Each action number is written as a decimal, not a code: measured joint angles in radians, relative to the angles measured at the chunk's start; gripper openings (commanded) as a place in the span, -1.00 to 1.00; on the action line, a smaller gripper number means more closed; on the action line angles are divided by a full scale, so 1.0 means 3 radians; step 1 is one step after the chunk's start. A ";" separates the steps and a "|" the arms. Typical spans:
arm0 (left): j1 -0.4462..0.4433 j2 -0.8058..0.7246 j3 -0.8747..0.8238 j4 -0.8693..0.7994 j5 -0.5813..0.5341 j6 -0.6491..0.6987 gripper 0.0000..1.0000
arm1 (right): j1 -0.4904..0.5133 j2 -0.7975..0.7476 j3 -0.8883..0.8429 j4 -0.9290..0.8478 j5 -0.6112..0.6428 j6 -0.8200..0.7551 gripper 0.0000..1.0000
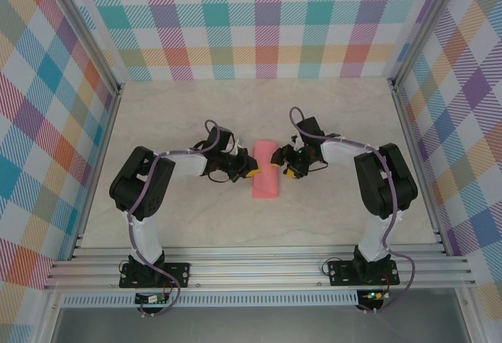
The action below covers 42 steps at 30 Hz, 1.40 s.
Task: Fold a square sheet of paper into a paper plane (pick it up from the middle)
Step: First fold in half a square sheet of paper at the center of the table, then hold the square sheet of paper at the center of the table.
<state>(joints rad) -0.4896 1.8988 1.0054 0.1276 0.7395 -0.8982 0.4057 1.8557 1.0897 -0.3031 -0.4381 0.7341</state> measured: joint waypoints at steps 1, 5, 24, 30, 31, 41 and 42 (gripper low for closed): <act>-0.0003 0.0000 -0.0003 0.0000 0.0000 -0.0001 -1.00 | 0.0003 0.0029 0.0010 -0.0029 -0.0011 -0.0028 0.19; -0.0003 0.0000 -0.0003 0.0000 -0.0001 0.0000 -0.94 | 0.0015 0.0120 0.0146 -0.0192 -0.0020 -0.0116 0.18; -0.0004 -0.0680 0.0094 -0.1292 -0.1080 0.0491 0.11 | 0.0107 0.0243 0.0462 -0.0666 0.0333 -0.0175 0.21; -0.0004 -0.0682 0.0094 -0.1409 -0.1254 0.0505 0.05 | 0.0216 0.0381 0.0730 -0.0963 0.0520 -0.0103 0.24; -0.0004 -0.0687 0.0094 -0.1419 -0.1279 0.0505 0.04 | 0.0230 0.0404 0.0772 -0.1012 0.0557 -0.0099 0.25; -0.0004 -0.0759 0.0094 -0.1503 -0.1425 0.0507 0.01 | 0.0336 0.0584 0.1094 -0.1364 0.0778 -0.0056 0.31; -0.0004 -0.0759 0.0094 -0.1503 -0.1427 0.0507 0.00 | 0.0343 0.0599 0.1125 -0.1397 0.0792 -0.0057 0.31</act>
<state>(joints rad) -0.4908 1.6711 1.0336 -0.3233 0.3115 -0.7460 0.5087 2.0354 1.4273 -0.7223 -0.2005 0.7170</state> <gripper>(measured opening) 0.507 0.653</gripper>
